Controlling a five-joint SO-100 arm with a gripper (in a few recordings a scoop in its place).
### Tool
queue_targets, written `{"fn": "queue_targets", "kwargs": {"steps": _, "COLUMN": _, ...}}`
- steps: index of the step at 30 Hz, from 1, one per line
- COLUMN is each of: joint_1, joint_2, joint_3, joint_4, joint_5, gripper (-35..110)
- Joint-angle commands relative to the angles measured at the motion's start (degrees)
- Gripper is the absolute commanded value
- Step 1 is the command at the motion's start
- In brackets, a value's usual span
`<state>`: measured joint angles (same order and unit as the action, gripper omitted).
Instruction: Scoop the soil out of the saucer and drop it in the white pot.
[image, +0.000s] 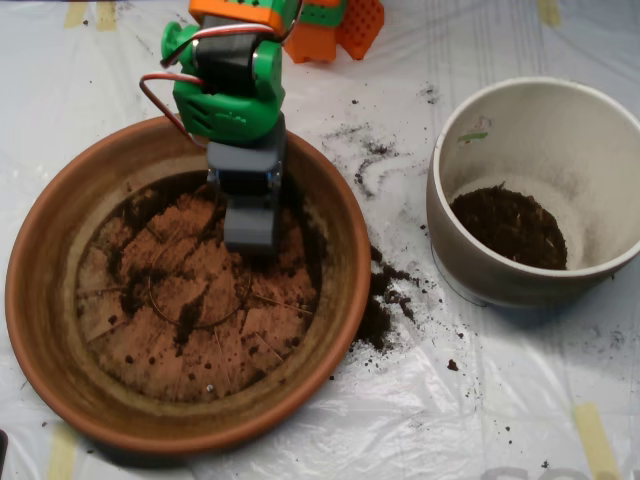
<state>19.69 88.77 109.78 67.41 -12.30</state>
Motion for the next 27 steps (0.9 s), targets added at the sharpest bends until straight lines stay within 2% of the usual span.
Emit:
{"fn": "queue_targets", "kwargs": {"steps": 1, "joint_1": -1.1, "joint_2": 0.0, "joint_3": -3.2, "joint_4": 2.1, "joint_5": 0.4, "gripper": 15}}
{"fn": "queue_targets", "kwargs": {"steps": 13, "joint_1": -0.8, "joint_2": -5.7, "joint_3": -8.8, "joint_4": 8.3, "joint_5": -0.8, "gripper": 14}}
{"fn": "queue_targets", "kwargs": {"steps": 19, "joint_1": 2.6, "joint_2": -9.8, "joint_3": -14.0, "joint_4": 10.6, "joint_5": -3.0, "gripper": 21}}
{"fn": "queue_targets", "kwargs": {"steps": 27, "joint_1": 3.9, "joint_2": -11.7, "joint_3": -15.3, "joint_4": 14.3, "joint_5": -8.9, "gripper": 10}}
